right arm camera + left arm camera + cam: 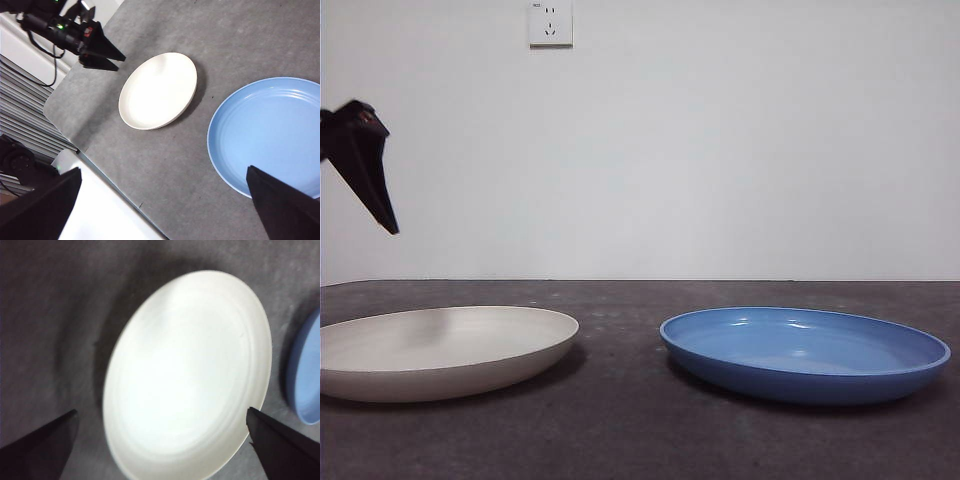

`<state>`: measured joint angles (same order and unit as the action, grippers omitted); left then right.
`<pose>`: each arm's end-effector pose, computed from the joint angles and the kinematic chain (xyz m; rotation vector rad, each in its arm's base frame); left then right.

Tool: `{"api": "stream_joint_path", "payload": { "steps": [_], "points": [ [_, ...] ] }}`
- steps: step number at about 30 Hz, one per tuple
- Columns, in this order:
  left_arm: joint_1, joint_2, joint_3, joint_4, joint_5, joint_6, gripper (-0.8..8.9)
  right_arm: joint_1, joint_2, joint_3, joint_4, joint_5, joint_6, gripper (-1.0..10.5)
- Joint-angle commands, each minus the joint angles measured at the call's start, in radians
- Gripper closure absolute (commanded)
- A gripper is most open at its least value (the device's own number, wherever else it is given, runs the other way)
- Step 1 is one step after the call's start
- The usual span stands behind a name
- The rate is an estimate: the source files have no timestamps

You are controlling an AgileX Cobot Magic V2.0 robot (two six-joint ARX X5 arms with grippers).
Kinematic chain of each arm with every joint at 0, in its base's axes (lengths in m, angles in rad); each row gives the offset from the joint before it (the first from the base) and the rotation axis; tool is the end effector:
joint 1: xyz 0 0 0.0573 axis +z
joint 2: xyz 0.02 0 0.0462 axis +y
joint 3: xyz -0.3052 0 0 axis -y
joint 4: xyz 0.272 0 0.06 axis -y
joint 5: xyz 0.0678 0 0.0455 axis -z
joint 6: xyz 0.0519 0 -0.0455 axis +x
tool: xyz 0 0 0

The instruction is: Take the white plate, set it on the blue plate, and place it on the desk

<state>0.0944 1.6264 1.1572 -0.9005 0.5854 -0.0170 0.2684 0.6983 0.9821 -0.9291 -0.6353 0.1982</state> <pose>0.3301 0.0025 0.2299 -0.4749 1.3070 -0.4004 0.1057 0.0610 0.3676 0.2998 0.7416 0.8049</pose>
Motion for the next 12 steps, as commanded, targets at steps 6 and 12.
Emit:
{"api": "stream_joint_path", "payload": {
  "steps": [6,12],
  "points": [
    [0.01,0.126,0.016,0.061,0.074,0.026,2.2,0.004,0.006,0.015,0.008,-0.003,-0.007,4.1],
    [0.01,0.153,0.016,0.093,0.073,0.027,2.21,0.004,0.006,0.015,0.008,-0.003,-0.007,4.1]
  ]
}}
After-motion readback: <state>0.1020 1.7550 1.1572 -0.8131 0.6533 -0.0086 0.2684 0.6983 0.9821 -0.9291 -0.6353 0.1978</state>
